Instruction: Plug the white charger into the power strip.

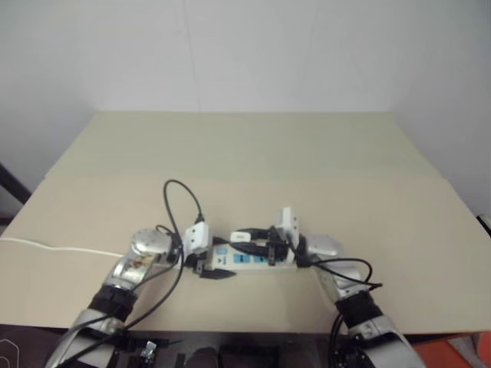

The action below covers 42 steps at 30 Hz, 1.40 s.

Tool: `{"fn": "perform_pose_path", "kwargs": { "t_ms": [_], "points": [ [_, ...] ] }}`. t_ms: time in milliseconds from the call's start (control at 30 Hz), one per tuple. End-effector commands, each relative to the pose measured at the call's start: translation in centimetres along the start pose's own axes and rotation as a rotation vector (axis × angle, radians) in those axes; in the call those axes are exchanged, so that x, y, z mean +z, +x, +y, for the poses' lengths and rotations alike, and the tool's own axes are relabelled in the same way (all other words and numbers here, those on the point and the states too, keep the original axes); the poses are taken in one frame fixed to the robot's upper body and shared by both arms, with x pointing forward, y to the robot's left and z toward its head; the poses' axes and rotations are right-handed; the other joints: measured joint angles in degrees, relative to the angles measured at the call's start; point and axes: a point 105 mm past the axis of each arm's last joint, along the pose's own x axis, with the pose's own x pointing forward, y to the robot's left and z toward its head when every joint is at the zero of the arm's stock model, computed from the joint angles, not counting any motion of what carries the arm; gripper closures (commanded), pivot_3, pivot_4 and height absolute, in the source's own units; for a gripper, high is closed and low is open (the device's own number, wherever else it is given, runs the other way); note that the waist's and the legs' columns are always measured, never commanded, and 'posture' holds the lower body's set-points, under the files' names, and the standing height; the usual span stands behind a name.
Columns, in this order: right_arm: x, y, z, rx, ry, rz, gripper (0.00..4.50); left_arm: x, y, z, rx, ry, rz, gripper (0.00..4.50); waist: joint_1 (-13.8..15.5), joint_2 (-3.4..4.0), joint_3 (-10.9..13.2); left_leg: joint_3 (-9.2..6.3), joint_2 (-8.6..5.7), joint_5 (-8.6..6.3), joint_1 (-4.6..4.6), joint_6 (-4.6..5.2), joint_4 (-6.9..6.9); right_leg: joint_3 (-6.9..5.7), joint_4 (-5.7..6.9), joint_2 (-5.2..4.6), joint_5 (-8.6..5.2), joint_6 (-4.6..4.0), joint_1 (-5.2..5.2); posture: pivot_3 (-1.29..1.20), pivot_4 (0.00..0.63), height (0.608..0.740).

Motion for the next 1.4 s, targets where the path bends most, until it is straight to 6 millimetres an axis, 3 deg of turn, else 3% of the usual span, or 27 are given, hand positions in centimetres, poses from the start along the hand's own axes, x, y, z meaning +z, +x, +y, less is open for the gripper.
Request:
{"fn": "perform_pose_path", "kwargs": {
  "t_ms": [33,133,367,500,667,867,1200,1333,1400],
  "points": [
    [-2.6,-1.1,-0.6,-0.034,0.022,0.114,3.36,-1.3,0.2,-1.0,-0.038,-0.020,0.057,1.19,-0.1,0.00,0.0,0.00,0.00,0.00,0.02,0.00,0.00,0.00,0.01,0.00,0.00,0.00,0.00,0.00,0.150,0.740],
    [-3.2,-1.0,0.0,0.000,0.049,0.133,3.36,-1.2,0.2,-1.0,-0.038,-0.019,0.057,1.19,-0.1,-0.01,0.0,0.00,0.01,0.00,0.05,0.00,0.00,0.01,0.03,0.01,0.00,0.00,0.02,0.00,0.150,0.740],
    [-7.1,-3.9,1.2,0.018,0.141,0.282,3.36,-1.3,0.1,-0.9,-0.032,-0.020,0.058,1.19,0.0,-0.03,-0.3,-0.01,0.01,0.00,0.06,0.00,0.00,0.01,0.02,0.00,-0.01,-0.01,0.03,0.00,0.150,0.740],
    [-8.2,-4.9,1.7,0.015,0.183,0.316,3.36,-1.3,0.0,-0.9,-0.028,-0.021,0.061,1.19,0.1,-0.02,-0.6,0.00,-0.01,-0.01,0.06,0.01,-0.01,0.01,-0.05,-0.02,-0.01,0.00,0.07,0.00,0.150,0.740],
    [-9.0,-5.6,2.0,0.016,0.203,0.358,3.36,-1.4,-0.2,-0.8,-0.023,-0.021,0.065,1.19,0.1,-0.01,-0.8,-0.01,0.00,-0.01,0.06,0.01,-0.02,0.00,-0.07,-0.02,-0.02,0.01,0.10,0.00,0.150,0.740],
    [-8.2,-4.5,1.9,0.039,0.176,0.330,3.36,-1.4,-0.3,-0.8,-0.022,-0.020,0.069,1.19,0.2,0.00,-0.8,-0.01,0.00,-0.01,0.06,0.01,-0.03,0.00,-0.11,-0.02,-0.03,0.01,0.11,0.00,0.150,0.740],
    [-7.2,-3.6,2.3,0.115,0.166,0.322,0.11,-1.4,-0.2,-0.8,-0.017,-0.024,0.067,1.19,0.1,-0.44,-1.2,-0.05,0.02,-0.01,0.09,0.01,-0.08,-0.02,-0.16,0.00,-0.05,-0.02,0.13,0.00,0.150,0.740],
    [-7.0,-3.9,1.9,0.122,0.119,0.350,0.03,-1.1,-0.1,-0.6,-0.005,-0.021,0.052,1.19,0.0,-0.47,-1.3,-0.04,0.03,-0.01,0.13,0.01,-0.09,-0.02,-0.14,0.01,-0.05,-0.03,0.14,0.00,0.150,0.740],
    [-6.3,-4.1,1.2,0.093,0.089,0.335,0.00,-0.3,-0.4,-0.4,-0.005,-0.025,0.018,0.46,0.0,-0.47,-1.3,-0.04,0.03,-0.01,0.13,0.01,-0.09,-0.02,-0.14,0.01,-0.05,-0.03,0.14,0.00,0.150,0.740]
  ]
}}
